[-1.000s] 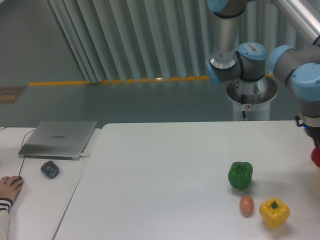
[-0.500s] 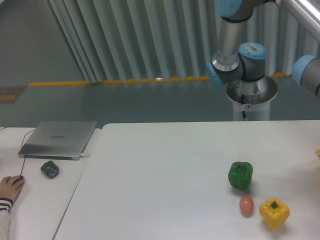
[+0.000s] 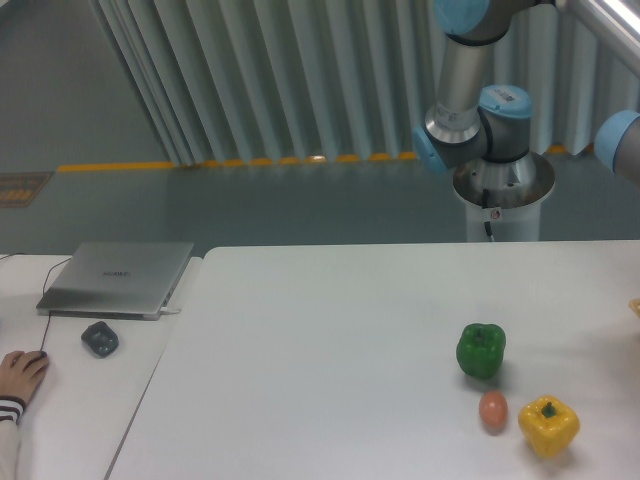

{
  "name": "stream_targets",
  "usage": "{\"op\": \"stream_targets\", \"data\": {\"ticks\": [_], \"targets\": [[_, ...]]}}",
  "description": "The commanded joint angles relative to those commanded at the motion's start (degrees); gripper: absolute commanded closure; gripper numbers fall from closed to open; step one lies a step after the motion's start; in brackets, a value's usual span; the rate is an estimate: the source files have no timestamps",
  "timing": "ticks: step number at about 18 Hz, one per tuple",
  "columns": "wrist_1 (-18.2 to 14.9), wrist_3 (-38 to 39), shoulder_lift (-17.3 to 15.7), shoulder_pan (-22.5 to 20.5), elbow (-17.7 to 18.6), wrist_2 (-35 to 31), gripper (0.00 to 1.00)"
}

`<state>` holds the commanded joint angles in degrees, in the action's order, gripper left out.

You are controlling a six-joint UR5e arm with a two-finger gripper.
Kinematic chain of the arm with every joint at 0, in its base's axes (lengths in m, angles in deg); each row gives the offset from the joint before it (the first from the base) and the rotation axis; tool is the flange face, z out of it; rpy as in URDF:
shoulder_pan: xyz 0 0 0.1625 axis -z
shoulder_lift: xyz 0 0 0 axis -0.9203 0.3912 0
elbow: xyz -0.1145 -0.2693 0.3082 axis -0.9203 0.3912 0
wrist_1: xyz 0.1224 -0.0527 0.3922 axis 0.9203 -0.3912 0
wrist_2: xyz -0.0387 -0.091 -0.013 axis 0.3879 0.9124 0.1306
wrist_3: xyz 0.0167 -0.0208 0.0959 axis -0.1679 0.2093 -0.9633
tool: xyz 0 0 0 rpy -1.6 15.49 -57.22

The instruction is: Place the red peppers in a basket

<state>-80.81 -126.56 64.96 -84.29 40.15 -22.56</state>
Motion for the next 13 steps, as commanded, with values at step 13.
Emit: {"op": "stream_targets", "data": {"ticks": [13], "targets": [[5.4, 13.5, 0.1, 8.3, 0.0, 11.9, 0.00]]}}
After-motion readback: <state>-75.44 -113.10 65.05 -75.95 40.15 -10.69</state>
